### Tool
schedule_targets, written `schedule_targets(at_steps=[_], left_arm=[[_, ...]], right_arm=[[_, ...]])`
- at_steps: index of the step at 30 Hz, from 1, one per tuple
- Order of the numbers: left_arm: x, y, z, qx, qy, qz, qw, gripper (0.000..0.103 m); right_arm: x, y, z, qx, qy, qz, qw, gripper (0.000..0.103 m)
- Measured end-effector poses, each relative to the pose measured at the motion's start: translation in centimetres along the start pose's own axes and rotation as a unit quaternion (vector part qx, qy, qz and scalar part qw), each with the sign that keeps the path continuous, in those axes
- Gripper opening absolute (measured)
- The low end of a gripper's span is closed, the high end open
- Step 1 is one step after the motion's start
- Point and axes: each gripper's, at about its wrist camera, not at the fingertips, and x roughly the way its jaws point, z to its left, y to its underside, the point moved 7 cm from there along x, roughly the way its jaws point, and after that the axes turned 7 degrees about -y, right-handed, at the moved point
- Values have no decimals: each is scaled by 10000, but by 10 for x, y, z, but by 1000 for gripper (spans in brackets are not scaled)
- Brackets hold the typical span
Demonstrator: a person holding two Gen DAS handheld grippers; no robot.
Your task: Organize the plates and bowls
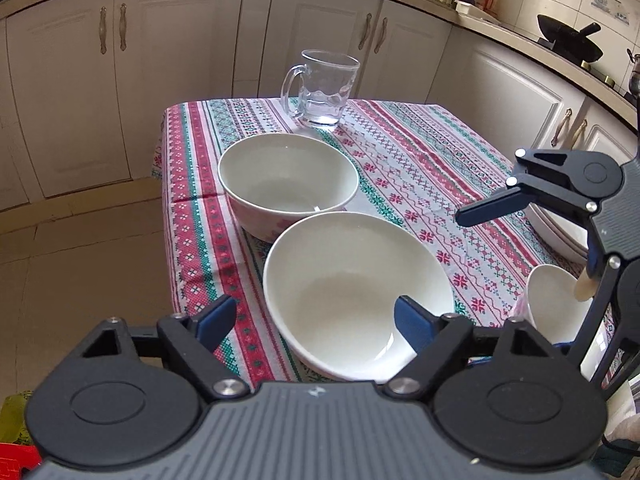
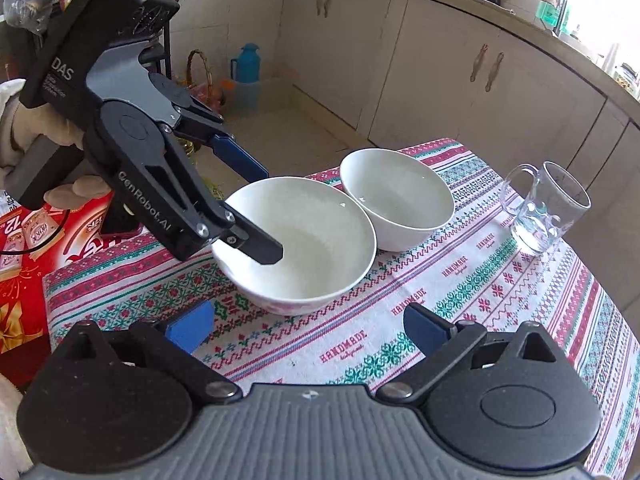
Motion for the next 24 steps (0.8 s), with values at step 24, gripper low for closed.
schedule_targets(at_steps=[24], left_arm=[[8, -9, 2, -173, 377, 64, 9991, 56]], right_arm=[[40, -11, 3, -233, -308, 196, 9991, 90]])
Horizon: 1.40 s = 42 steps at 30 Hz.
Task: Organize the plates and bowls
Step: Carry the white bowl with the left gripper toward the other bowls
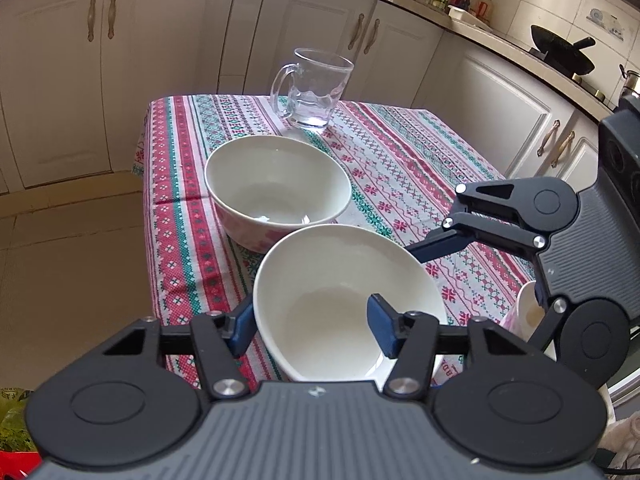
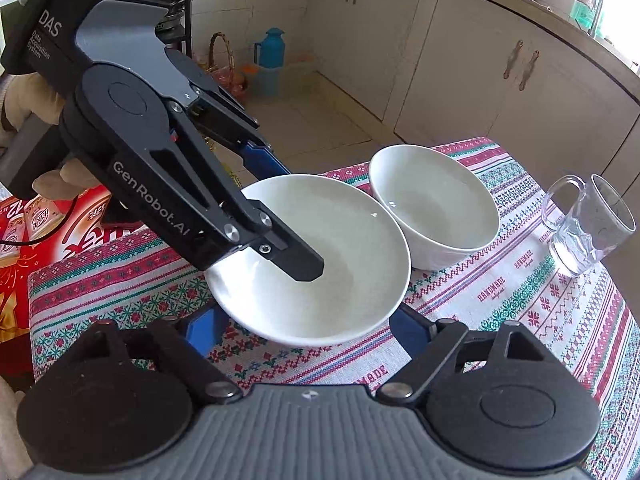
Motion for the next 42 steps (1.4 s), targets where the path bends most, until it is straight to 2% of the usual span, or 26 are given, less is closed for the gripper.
schedule_targets(at_steps=[11, 18, 42], left_arm=[[-3, -1, -4, 118, -48, -18, 9999, 56], [-14, -4, -16, 256, -66, -63, 9996, 56], [-51, -10, -121, 905, 190, -277, 9953, 57]], right_arm=[[-3, 0, 2, 61, 20, 1, 10000, 89], [-19, -1, 5, 127, -2, -102, 9999, 89], [-122, 47, 28, 472, 412, -435, 9971, 89]])
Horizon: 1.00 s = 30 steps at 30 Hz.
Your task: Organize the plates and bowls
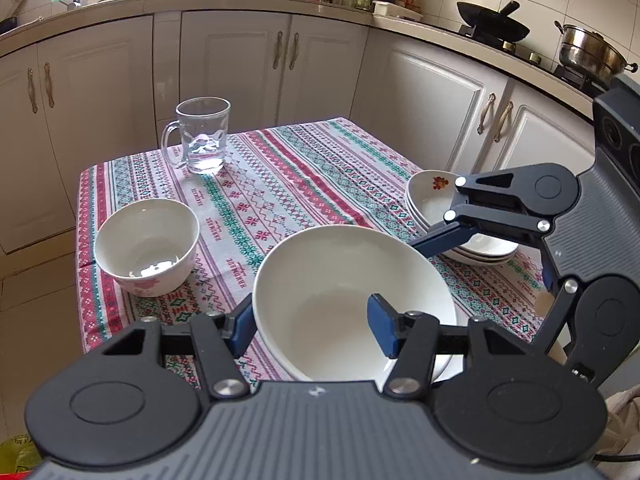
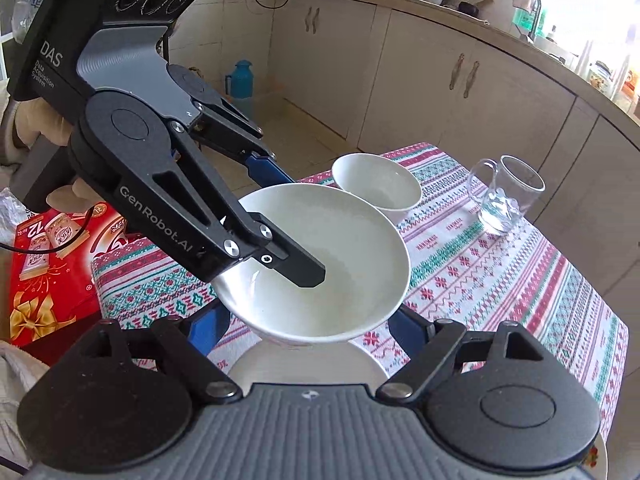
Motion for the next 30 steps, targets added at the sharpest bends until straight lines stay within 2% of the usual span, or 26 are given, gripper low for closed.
schedule_targets(at_steps=[13, 30], left_arm=[[13, 4, -40, 105, 281, 107, 9995, 57], [29, 18, -57, 301, 261, 404, 9984, 57]], right_arm=[[-29, 37, 0, 326, 164, 45, 9993, 89], [-20, 63, -3, 648, -39, 176, 9977, 89]])
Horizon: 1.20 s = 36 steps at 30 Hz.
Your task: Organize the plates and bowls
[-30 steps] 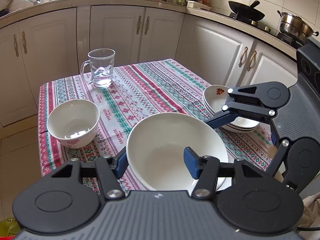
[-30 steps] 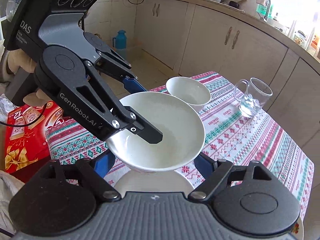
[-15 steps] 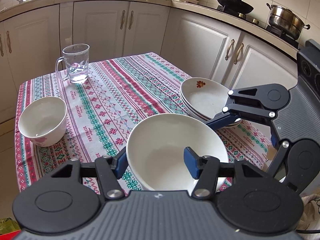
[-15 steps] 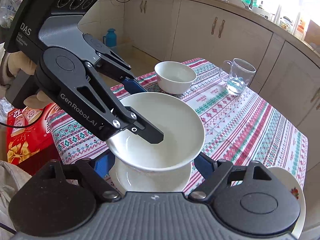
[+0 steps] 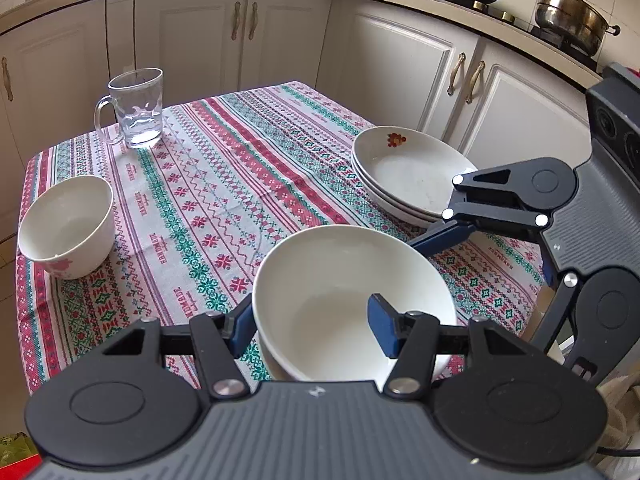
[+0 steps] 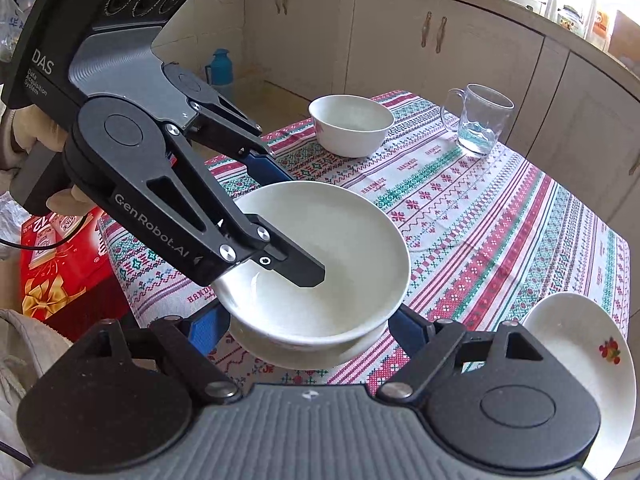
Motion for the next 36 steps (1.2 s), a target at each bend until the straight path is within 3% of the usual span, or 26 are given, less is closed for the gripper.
schedule_targets(at_steps=[12, 17, 20, 26, 29, 36], left_arm=[[4, 2, -1, 90, -57, 8, 9999, 58], [5, 3, -1, 106, -41, -18, 9999, 66], [3, 3, 1, 176, -172, -94, 9997, 70], [-7, 6, 14, 127, -365, -161, 9991, 78], [-14, 9, 22, 48, -487, -196, 9986, 89], [-25, 17, 40, -55, -772, -317, 9965, 93]], right_arm=[[4, 3, -3, 48, -35, 33, 10000, 89], [4, 3, -2, 87, -97, 30, 9999, 90], [3, 4, 0, 30, -70, -34, 10000, 103], [-1, 4, 4, -8, -67, -100, 9999, 103], [-4, 2, 4, -5, -50, -140, 9999, 103], [-11, -8, 5, -120, 7, -284, 9995, 103]])
